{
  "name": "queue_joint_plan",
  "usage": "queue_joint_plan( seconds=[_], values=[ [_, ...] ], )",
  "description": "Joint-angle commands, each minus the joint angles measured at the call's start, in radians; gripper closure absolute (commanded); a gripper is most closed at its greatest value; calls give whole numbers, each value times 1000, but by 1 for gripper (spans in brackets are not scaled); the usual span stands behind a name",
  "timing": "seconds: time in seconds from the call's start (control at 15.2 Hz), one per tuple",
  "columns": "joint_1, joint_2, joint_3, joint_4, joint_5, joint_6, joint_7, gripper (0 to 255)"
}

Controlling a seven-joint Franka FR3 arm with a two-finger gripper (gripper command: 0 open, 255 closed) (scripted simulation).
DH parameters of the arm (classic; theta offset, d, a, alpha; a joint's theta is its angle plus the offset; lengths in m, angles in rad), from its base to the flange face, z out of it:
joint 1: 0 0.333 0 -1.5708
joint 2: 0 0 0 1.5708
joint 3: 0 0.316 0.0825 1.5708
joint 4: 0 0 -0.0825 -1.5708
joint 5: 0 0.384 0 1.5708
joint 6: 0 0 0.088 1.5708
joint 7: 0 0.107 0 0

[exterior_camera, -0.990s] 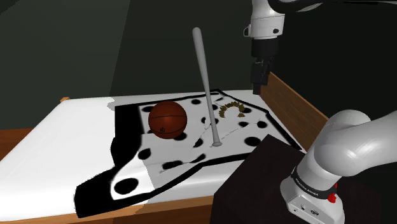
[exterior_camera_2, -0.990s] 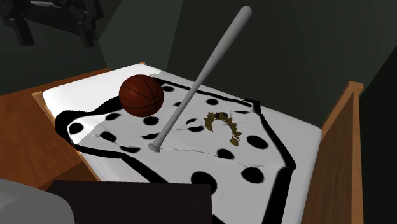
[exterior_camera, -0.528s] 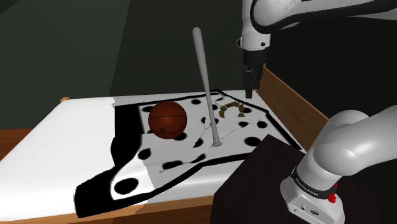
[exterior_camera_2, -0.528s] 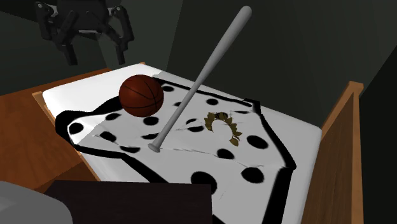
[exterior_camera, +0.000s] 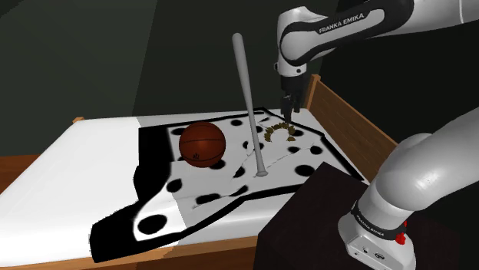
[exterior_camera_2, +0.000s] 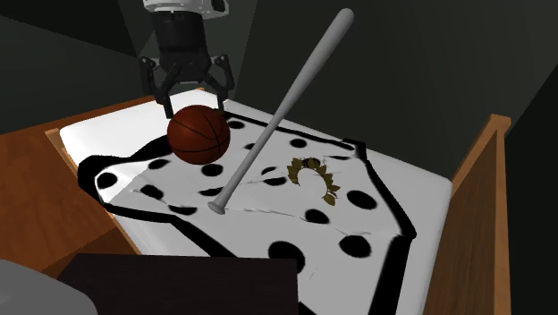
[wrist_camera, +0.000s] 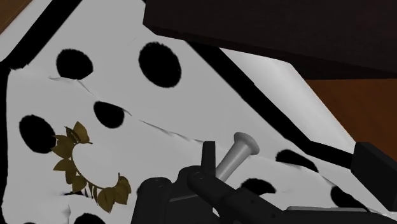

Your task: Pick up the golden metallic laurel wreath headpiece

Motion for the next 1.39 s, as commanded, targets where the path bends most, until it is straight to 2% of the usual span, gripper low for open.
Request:
queue_joint_plan(
  seconds=[0.0, 0.66, 1.32],
  values=[
    [-12, 64, -13, 12, -22, 55, -16, 0],
    [-60, 421, -61, 165, -102, 271, -67, 0],
    [-103, 791, -97, 444, -145, 381, -114, 0]
  ],
)
